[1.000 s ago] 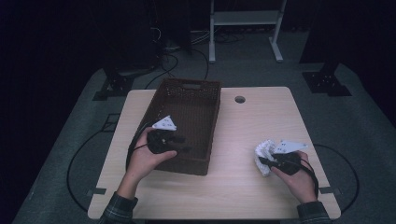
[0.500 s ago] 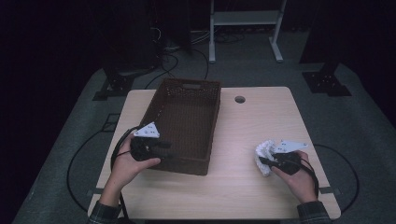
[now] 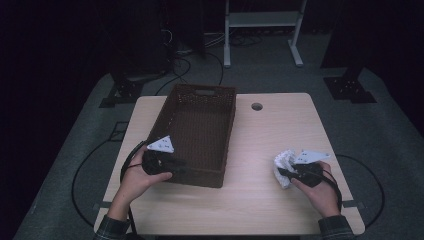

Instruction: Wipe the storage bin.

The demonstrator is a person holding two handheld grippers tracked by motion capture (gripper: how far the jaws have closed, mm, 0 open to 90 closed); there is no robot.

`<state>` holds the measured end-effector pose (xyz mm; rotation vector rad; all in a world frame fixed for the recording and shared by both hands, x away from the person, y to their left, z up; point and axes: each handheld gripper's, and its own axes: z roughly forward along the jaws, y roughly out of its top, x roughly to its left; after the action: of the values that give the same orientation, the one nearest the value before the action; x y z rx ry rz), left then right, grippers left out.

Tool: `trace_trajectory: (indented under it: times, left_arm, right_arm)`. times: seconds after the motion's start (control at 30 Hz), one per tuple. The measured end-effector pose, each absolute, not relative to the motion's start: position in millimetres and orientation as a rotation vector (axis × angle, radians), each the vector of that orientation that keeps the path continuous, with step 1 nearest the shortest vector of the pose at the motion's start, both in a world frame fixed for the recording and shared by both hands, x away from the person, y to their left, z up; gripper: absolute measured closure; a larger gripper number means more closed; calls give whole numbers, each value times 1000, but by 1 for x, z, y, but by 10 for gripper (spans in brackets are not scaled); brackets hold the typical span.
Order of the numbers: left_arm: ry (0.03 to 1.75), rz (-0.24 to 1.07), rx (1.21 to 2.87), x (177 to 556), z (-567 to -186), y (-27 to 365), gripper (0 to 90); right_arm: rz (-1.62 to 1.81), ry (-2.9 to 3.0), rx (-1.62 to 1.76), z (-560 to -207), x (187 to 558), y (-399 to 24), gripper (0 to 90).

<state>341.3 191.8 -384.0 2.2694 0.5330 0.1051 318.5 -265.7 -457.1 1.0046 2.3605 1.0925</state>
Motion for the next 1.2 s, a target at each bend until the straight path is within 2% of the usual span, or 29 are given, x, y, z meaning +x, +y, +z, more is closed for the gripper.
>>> trace_trajectory:
  times: [0.43,0.77,0.97,1.2]
  left_arm:
    - [457,79,2303,350,-382,138,778]
    - [474,78,2308,365,-381,97,819]
    - [507,97,2310,370,-379,86,813]
    - [520,104,2256,365,-372,109,712]
  right_arm:
    - [1093,2360,1002,-457,319,-267,764]
    - [1095,2356,1005,-456,319,-269,764]
    - [1094,2360,1003,-456,319,-268,764]
    - [1095,2364,999,-457,319,-268,764]
